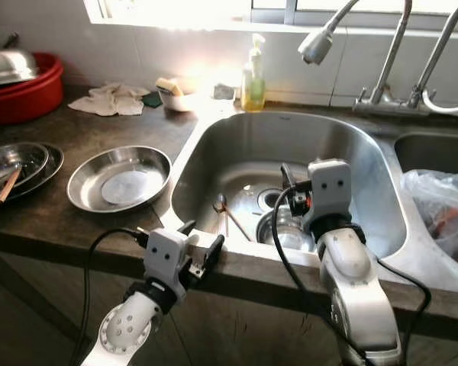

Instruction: Kitchen organization

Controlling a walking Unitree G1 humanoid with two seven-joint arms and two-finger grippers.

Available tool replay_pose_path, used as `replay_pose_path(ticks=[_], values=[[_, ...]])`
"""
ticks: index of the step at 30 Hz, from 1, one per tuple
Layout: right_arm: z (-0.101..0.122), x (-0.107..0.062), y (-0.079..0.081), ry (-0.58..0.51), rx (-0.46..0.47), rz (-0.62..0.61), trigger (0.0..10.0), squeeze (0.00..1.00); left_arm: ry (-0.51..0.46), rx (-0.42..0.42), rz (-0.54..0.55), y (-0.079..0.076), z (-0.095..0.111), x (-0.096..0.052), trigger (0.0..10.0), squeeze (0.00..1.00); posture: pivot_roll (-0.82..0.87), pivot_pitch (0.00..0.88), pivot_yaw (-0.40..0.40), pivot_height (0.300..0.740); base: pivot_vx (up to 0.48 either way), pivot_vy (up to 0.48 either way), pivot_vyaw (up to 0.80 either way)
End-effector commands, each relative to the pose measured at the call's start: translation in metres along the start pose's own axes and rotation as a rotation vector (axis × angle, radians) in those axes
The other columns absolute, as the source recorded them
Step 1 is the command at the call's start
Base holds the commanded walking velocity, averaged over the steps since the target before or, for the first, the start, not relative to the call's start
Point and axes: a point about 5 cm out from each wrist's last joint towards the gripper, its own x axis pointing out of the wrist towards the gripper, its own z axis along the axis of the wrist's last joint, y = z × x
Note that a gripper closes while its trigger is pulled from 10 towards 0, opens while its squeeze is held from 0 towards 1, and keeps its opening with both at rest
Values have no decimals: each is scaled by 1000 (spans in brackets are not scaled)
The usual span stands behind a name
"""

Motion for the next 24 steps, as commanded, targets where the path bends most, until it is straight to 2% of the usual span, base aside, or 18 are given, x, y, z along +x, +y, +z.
replay_pose_path(ticks=[1,2,5,10,15,18,24], values=[[6,-8,4,-36,5,12,10000,0,-16,10,12,6,3,2,10000,0,88,9,-19,740,0,0,0],[6,-8,4,-36,5,12,10000,0,-16,10,12,6,3,2,10000,0,88,9,-19,740,0,0,0],[2,-24,12,-21,53,8,10000,0,-42,6,11,7,8,4,10000,0,81,3,-11,740,0,0,0],[2,-30,17,-16,87,-6,10000,0,-60,-3,13,7,11,4,10000,0,74,0,-8,740,0,0,0],[3,-28,18,-19,94,-15,10000,0,-67,-13,20,8,12,6,10000,0,75,0,-8,740,0,0,0],[5,-24,19,-36,83,-7,10000,0,-64,-16,17,6,11,6,10000,0,78,0,-14,740,0,429,0],[8,-19,18,-47,84,-6,10000,0,-63,-7,21,6,10,5,10000,0,89,0,-27,740,0,396,694]])
